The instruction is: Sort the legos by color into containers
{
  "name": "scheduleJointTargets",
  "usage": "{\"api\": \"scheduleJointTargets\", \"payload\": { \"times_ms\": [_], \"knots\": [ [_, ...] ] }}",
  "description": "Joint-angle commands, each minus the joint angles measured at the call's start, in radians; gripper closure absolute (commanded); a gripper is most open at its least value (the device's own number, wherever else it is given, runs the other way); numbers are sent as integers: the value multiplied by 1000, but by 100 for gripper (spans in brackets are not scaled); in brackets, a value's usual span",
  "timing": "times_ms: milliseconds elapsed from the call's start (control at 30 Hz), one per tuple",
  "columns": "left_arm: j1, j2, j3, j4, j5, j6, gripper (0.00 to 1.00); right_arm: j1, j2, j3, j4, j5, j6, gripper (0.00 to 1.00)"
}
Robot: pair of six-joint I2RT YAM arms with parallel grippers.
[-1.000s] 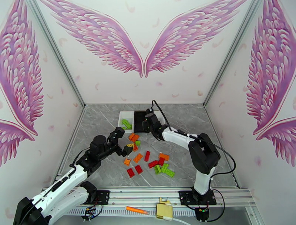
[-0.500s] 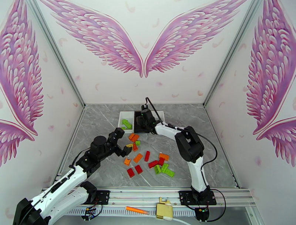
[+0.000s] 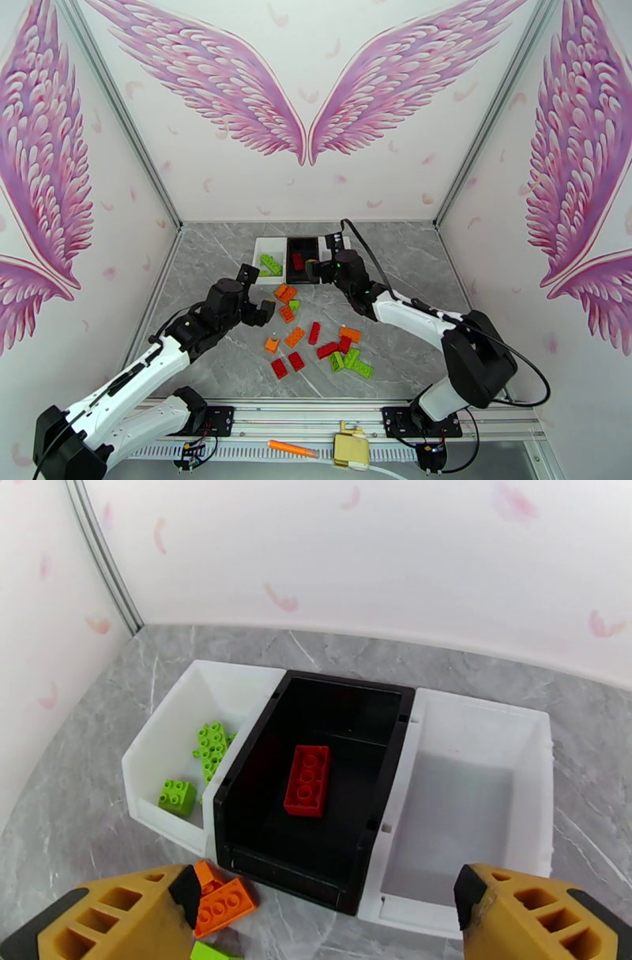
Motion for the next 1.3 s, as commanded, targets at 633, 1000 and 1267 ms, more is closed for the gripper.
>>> {"api": "scheduleJointTargets", "payload": {
  "times_ms": [633, 1000, 1267],
  "knots": [
    [-178, 424, 97, -229, 133, -267, 19, -11, -20, -80, 46, 18, -54, 5],
    [-178, 524, 57, -168, 128, -259, 41, -11, -18, -94, 45, 52, -23, 5],
    [-178, 535, 57, -173, 121, -247, 71, -11, -40, -115, 50, 77, -10, 5]
  ]
}}
